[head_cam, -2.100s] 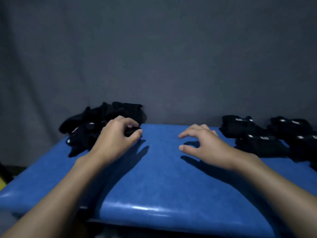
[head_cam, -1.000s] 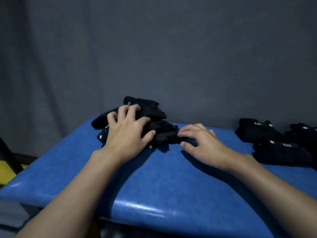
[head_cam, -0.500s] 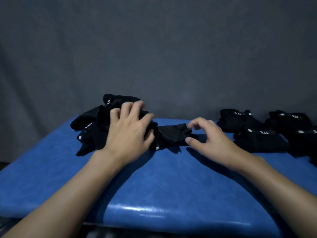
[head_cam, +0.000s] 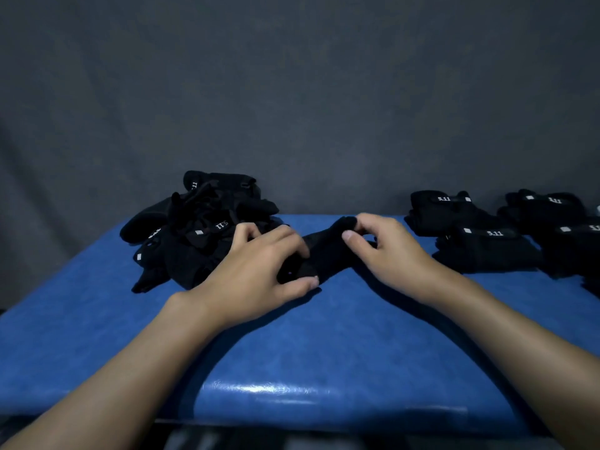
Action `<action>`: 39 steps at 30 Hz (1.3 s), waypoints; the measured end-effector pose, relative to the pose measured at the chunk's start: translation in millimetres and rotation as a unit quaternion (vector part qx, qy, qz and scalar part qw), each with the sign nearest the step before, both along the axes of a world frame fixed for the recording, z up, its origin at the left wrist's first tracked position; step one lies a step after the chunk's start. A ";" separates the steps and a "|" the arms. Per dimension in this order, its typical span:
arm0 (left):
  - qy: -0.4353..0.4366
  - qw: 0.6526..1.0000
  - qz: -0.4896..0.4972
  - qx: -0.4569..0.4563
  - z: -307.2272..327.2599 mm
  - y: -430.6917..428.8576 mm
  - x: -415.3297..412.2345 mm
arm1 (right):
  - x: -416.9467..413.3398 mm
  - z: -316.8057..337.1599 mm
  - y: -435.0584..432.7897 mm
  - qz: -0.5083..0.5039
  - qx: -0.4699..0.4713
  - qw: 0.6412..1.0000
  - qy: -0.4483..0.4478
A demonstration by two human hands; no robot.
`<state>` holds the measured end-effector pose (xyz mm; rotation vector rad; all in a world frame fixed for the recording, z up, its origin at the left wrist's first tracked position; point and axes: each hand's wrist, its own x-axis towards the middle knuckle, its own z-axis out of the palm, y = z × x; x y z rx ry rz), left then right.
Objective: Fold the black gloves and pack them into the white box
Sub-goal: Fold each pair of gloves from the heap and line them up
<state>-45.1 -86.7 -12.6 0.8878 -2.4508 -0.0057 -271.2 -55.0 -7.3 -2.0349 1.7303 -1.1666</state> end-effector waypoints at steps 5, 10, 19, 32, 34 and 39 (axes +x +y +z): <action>0.011 0.998 -0.057 0.018 -0.2 5.8 -3.5 | -9.1 -6.6 4.3 -0.001 0.025 1.000 -0.008; 0.046 0.998 -0.025 0.035 1.1 3.6 -2.4 | -13.7 0.5 19.5 0.023 0.006 0.999 -0.046; 0.049 0.997 -0.016 0.055 2.0 6.0 1.4 | -8.9 0.3 35.7 -0.045 -0.030 0.993 0.106; 0.013 0.999 -0.035 0.036 -2.4 17.1 -3.4 | -4.4 -15.0 51.3 -0.008 -0.057 0.978 0.202; 0.010 0.997 -0.041 0.061 -1.5 18.9 -4.6 | -6.3 -14.0 54.2 -0.010 -0.072 0.976 0.205; -0.038 0.993 -0.018 0.109 -0.8 21.5 -8.0 | -15.2 -12.6 64.2 -0.006 -0.064 0.975 0.213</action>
